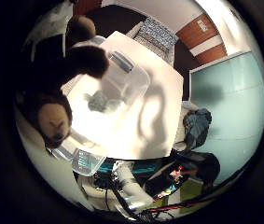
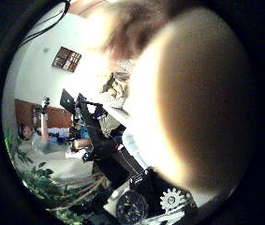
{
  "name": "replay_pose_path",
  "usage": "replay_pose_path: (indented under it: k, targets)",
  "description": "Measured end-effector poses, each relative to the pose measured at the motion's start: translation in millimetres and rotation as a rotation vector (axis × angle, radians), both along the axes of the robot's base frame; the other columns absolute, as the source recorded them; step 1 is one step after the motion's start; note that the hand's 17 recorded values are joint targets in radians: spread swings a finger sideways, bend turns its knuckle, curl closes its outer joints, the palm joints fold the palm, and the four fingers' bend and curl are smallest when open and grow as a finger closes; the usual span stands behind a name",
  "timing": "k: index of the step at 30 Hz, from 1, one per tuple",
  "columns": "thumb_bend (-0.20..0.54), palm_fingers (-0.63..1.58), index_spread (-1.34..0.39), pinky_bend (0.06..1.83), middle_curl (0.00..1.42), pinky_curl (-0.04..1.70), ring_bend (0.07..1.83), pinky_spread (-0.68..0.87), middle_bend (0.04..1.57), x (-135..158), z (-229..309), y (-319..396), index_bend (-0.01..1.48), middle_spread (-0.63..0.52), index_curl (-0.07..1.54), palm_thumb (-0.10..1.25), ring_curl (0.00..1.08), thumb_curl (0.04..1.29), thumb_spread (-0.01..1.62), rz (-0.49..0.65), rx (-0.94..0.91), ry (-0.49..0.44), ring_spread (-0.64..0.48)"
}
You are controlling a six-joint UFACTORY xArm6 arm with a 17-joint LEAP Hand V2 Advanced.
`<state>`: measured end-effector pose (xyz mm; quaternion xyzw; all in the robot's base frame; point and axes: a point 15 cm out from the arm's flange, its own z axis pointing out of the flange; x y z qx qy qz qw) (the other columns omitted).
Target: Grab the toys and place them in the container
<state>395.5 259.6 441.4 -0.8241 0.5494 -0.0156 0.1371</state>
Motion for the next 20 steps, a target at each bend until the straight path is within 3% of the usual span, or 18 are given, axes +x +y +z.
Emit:
replay_pose_path:
  k: [4,8,11,20]
  targets:
    - [-0.025,0.11,-0.51,0.8,0.55,0.81,0.77,0.03,0.47,-4.9,-12.7,-6.3,0.3,-0.12,0.61,0.71,0.46,0.47,1.12,0.02,-0.014,0.022,-0.03]
    - [-0.025,0.08,-0.5,0.75,0.44,0.72,0.61,0.36,0.33,-7.5,-6.9,-9.0,0.23,-0.03,0.49,0.68,0.35,0.44,1.13,0.036,-0.012,0.008,0.15]
    - [-0.022,0.12,-0.49,0.69,0.4,0.65,0.55,0.47,0.28,-7.3,-4.8,-12.6,0.2,-0.01,0.44,0.67,0.31,0.42,1.13,0.034,-0.011,0.003,0.19]
    - [-0.02,0.21,-0.47,0.54,0.35,0.5,0.44,0.54,0.22,-31.4,4.4,-53.0,0.19,-0.01,0.37,0.68,0.25,0.4,1.13,0.014,-0.048,0.064,0.2]
